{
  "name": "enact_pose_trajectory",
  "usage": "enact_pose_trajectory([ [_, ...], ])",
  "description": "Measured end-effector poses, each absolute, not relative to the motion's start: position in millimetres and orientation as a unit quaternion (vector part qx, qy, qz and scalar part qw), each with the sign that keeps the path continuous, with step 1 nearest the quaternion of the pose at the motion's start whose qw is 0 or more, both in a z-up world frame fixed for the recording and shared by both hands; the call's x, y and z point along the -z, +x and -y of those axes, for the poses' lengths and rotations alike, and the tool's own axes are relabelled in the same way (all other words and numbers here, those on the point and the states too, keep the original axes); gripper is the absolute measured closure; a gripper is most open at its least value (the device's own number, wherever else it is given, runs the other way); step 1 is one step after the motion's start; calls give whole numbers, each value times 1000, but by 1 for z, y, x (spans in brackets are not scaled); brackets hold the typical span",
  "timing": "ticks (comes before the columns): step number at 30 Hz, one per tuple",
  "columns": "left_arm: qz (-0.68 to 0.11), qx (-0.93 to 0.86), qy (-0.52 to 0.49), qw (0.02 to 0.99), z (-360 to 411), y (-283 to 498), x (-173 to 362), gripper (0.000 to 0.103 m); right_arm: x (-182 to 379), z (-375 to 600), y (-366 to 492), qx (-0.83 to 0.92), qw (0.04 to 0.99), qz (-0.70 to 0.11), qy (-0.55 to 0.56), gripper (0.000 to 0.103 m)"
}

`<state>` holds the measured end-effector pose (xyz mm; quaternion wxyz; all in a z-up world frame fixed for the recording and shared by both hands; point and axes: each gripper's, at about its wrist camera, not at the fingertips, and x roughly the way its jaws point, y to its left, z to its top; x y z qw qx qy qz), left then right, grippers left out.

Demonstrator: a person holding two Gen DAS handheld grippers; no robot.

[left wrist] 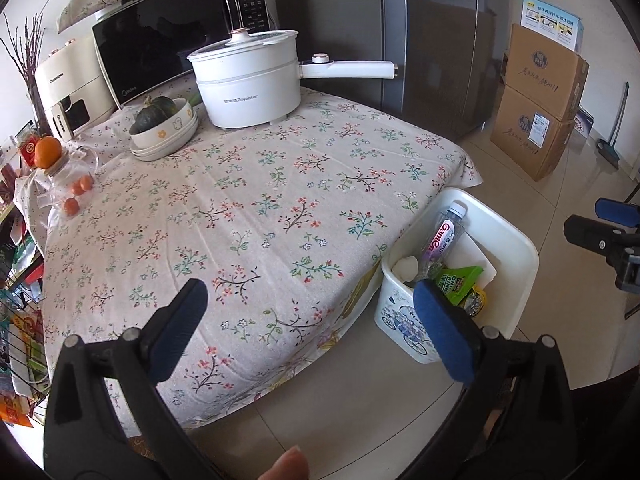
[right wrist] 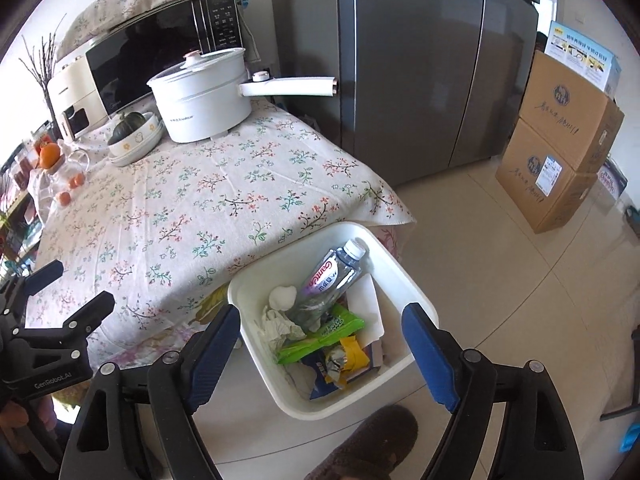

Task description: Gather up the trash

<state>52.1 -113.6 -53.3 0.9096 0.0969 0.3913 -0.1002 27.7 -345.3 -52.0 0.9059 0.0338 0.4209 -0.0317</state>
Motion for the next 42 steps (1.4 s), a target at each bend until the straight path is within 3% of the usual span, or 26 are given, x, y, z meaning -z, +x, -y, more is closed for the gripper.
enact_pose_trajectory([
  [15, -321, 52, 61, 944, 57, -9, 21, 1, 19, 270, -34, 52, 950, -306, -37, 10],
  [42, -306, 41, 50, 950, 49, -18, 18, 1, 20, 258, -28, 33, 951, -306, -19, 9],
])
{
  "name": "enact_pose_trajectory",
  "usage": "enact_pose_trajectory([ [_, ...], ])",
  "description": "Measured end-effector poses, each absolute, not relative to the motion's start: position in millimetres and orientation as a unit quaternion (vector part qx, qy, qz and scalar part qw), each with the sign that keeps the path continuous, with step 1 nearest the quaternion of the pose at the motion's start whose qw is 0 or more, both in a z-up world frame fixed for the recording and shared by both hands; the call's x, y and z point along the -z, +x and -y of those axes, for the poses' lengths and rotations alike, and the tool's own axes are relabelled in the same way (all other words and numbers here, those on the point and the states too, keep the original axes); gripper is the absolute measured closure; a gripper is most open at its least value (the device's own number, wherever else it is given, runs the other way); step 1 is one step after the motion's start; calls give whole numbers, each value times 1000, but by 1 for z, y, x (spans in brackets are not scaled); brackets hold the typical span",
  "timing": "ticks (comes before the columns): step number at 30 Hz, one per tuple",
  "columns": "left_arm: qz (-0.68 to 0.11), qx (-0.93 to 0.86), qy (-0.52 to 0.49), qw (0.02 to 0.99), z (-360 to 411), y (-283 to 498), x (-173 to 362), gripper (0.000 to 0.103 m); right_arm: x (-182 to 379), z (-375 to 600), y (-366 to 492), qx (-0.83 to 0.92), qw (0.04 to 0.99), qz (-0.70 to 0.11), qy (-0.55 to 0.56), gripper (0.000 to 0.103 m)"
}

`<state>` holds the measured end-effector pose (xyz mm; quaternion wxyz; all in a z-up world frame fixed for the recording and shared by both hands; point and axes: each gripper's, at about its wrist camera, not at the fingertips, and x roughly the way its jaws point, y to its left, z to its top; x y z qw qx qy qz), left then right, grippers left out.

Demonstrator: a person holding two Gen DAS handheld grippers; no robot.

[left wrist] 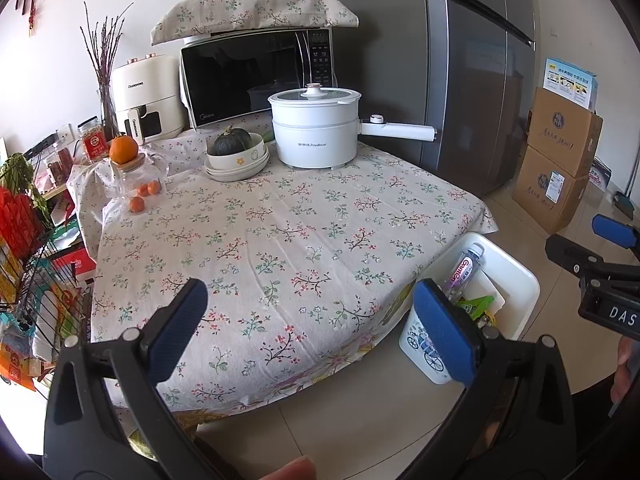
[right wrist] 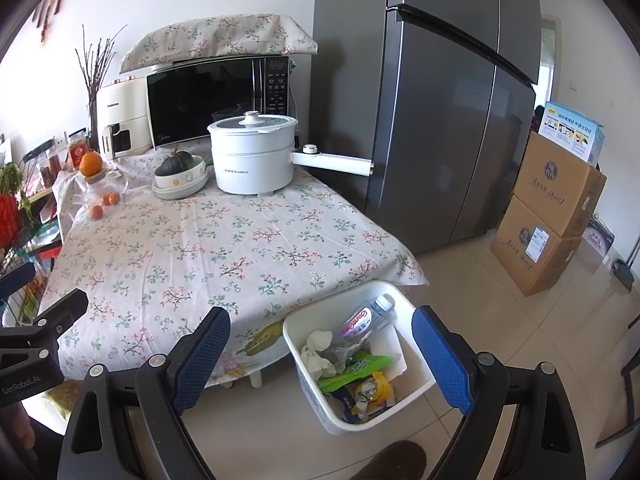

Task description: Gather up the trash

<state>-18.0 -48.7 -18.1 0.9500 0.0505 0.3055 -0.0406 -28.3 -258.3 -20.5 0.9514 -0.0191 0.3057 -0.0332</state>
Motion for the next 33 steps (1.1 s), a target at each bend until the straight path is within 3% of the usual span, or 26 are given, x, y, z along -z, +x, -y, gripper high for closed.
enact_pose_trajectory([
  [33, -311, 47, 53, 948, 52, -18, 21, 1, 21, 257, -28, 34, 951, -306, -20, 9],
])
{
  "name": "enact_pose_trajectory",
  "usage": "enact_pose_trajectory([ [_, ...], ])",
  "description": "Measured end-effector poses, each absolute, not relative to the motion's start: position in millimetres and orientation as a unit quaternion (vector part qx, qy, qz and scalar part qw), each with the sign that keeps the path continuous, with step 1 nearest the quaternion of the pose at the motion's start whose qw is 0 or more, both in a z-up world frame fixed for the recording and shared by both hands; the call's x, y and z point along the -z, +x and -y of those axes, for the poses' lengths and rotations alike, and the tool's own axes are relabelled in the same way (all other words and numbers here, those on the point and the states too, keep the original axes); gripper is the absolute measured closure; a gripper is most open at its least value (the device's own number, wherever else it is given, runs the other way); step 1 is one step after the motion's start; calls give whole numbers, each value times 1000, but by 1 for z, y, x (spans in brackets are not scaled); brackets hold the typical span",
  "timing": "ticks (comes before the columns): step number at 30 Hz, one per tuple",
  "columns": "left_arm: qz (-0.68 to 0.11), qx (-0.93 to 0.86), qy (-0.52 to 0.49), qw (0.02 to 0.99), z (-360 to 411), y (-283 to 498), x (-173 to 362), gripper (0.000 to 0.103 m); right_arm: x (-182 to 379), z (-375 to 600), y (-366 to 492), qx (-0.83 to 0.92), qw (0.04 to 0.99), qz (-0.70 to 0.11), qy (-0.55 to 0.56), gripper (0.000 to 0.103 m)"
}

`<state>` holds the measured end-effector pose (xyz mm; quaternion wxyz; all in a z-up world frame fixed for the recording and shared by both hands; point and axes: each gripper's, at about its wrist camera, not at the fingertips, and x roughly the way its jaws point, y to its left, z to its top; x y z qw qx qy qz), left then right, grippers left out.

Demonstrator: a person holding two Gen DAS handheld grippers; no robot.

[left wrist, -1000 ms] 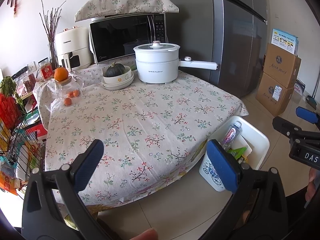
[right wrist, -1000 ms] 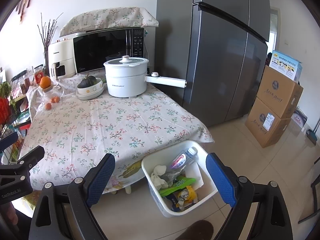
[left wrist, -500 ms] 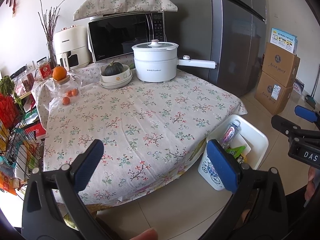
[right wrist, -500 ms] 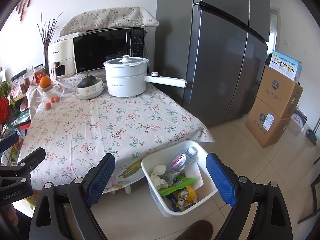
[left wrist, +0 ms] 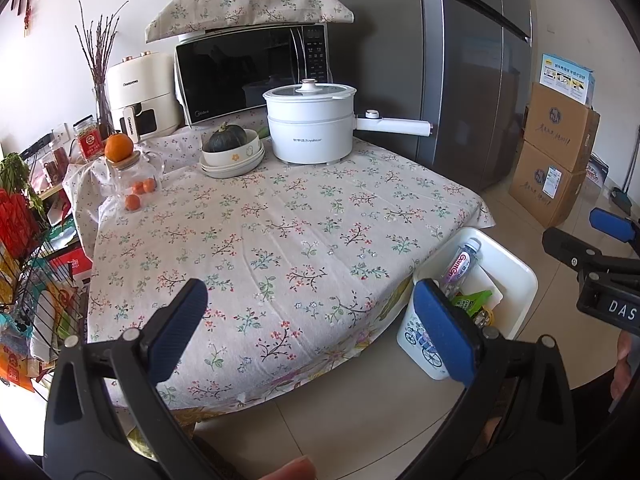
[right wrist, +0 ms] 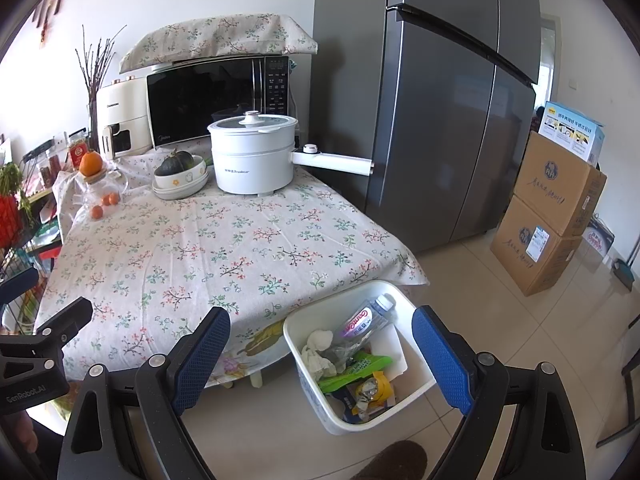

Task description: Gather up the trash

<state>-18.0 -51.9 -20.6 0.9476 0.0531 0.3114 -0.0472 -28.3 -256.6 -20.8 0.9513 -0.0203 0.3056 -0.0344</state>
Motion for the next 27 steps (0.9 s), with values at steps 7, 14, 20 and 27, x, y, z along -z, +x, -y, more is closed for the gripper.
enact_pose_trajectory([
  [7, -312, 47, 54, 947, 52, -18, 21, 1, 21, 256, -28, 35, 951, -306, -20, 9],
  [14, -307, 48, 59, 949, 52, -18, 21, 1, 21, 257, -29, 38, 952, -303, -19, 9],
  [20, -311, 48, 62, 947, 49, -11, 24, 1, 21, 258, -29, 39, 952, -302, -14, 9],
  [27, -333, 63, 54, 939, 45, -2, 25, 1, 22, 259, -26, 42, 952, -303, -6, 9],
])
